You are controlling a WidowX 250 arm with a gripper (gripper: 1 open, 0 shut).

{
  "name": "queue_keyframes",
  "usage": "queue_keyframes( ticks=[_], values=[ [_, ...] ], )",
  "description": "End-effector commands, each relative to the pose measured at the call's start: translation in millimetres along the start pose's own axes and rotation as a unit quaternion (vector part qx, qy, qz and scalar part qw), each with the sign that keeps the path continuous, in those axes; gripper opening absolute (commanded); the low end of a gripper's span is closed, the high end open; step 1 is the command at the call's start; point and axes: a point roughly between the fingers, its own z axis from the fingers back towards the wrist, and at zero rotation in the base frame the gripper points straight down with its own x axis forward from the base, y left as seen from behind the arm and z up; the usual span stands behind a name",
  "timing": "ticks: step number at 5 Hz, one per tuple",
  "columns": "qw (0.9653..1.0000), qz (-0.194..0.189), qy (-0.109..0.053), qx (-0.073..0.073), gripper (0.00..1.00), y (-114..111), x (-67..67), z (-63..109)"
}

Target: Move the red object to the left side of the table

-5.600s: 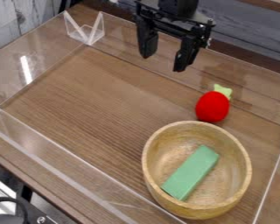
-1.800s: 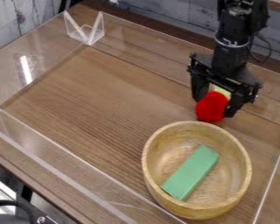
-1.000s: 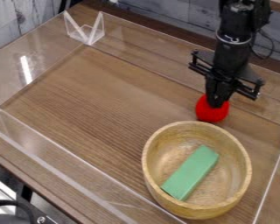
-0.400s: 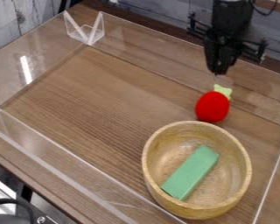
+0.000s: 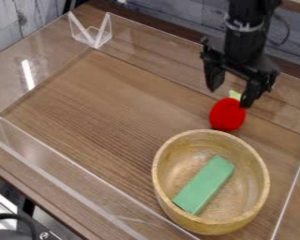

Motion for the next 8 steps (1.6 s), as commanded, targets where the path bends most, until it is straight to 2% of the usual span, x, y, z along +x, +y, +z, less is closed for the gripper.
queue_keyframes(
  ticks=[1, 2, 3, 4, 6, 7, 8],
  values=[
    [0.9999, -0.006, -0.015, 0.004, 1.0, 0, 7.3, -3.0],
    [0.9999, -0.007, -0.009, 0.006, 1.0, 0, 9.4, -15.6],
    [1.0, -0.005, -0.004, 0.007, 0.0, 0, 10.2, -23.8],
    [1.0, -0.004, -0.005, 0.005, 0.0, 1, 10.0, -21.5],
    [0.9994, 0.002, -0.036, -0.004, 0.0, 9, 12.2, 15.6],
    [0.9977, 0.022, -0.064, 0.002, 0.0, 26, 13.1, 46.0],
    [0.9945, 0.065, -0.081, 0.017, 0.0, 64, 7.0, 69.5]
  ],
)
